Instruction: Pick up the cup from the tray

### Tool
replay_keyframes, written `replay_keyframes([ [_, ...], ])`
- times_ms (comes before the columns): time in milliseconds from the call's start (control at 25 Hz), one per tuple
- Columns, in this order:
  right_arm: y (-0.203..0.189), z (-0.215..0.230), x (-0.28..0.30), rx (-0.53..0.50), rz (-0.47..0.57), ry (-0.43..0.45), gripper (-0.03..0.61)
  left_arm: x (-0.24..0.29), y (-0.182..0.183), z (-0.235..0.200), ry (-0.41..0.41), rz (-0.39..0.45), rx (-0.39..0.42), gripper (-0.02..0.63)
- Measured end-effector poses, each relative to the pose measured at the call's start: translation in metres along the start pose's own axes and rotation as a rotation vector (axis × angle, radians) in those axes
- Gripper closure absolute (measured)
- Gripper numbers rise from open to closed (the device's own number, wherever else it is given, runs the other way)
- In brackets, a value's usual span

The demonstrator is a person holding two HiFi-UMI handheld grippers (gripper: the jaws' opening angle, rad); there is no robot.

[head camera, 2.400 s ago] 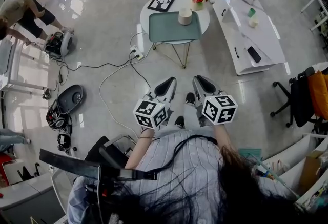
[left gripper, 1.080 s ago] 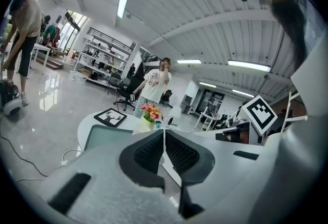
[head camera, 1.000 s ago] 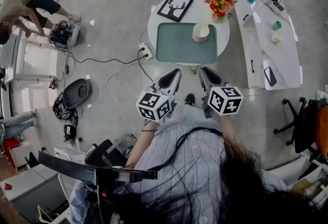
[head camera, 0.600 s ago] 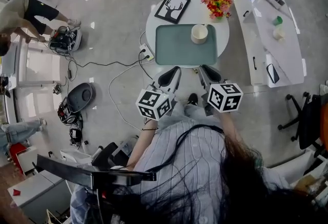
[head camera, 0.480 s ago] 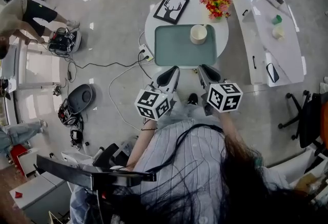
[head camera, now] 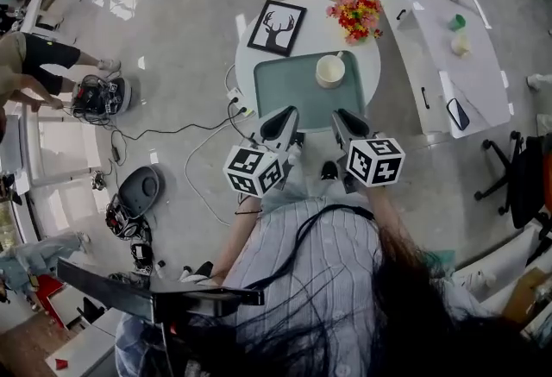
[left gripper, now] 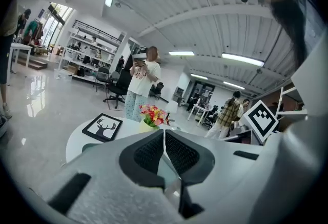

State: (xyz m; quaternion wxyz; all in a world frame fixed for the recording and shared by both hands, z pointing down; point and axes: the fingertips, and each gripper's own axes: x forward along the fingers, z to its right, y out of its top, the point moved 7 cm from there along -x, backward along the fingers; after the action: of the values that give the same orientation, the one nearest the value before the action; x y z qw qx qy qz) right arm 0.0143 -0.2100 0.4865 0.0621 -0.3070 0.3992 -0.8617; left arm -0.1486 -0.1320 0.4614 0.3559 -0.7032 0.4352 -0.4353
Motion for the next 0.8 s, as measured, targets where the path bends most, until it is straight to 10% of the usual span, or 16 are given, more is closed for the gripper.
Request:
replay_keyframes([
  [520,0.003,0.011,0.07,0.025,-0.031,-0.077,0.508,0.07,0.038,-0.065,-0.175,-0.104,0.058,0.6],
  [800,-0.011,0.04,0.1,0.043,-0.033,-0.187,0.26,0.103,0.036,-0.078,-0.257,-0.177,0.08,0.6],
])
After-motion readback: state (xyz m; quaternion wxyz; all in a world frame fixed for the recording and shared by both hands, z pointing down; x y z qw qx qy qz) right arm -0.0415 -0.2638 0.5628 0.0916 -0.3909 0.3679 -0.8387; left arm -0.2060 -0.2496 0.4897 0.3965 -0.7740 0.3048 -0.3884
